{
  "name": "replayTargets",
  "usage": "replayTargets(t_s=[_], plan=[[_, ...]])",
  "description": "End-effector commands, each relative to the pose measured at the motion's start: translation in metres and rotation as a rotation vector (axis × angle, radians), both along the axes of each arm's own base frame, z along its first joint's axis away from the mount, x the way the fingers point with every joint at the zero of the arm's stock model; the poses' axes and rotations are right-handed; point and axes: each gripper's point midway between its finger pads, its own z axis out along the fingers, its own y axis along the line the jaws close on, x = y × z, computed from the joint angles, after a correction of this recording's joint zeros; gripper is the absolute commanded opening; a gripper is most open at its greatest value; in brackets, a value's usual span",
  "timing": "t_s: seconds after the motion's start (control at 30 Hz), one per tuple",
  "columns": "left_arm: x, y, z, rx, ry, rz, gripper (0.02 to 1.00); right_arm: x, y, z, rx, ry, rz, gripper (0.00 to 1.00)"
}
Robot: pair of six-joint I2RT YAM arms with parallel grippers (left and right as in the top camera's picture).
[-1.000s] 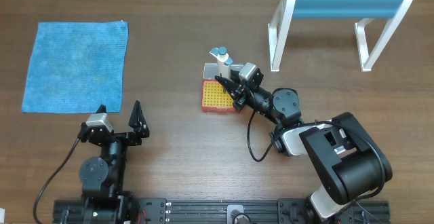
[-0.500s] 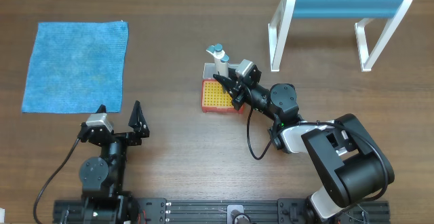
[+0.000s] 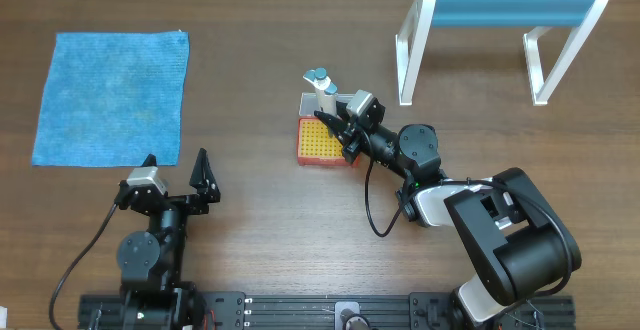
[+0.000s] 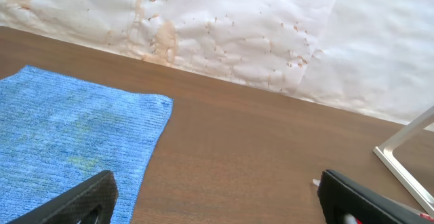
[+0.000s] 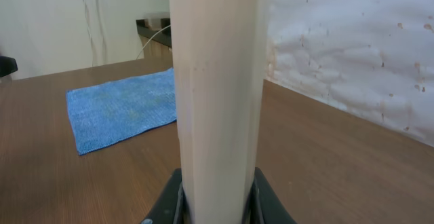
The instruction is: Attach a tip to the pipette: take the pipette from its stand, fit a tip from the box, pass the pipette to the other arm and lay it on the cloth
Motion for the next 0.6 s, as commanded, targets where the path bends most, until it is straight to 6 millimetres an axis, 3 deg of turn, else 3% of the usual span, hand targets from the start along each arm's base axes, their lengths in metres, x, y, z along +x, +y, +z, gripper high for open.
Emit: replayTargets(t_s=[0.03, 0.27, 0.43, 0.6], plan=[[0.0, 0.003, -0.001, -0.004, 0.002, 0.017, 0.954, 0.002, -0.001, 0.005, -0.021, -0.024, -0.006, 0.082], [0.0, 0.003, -0.001, -0.004, 0.002, 0.017, 0.954, 0.009, 0.002, 0.051, 0.028, -0.136, -0.008, 0.08], [0.0, 0.003, -0.001, -0.004, 0.002, 0.016, 0.952, -0.006, -0.004, 0.108, 0.07, -0.23, -0.008, 0.08], [0.0, 0.003, -0.001, -0.004, 0.002, 0.016, 0.954, -0.008, -0.016, 0.164, -0.018, -0.03, -0.03, 0.08]])
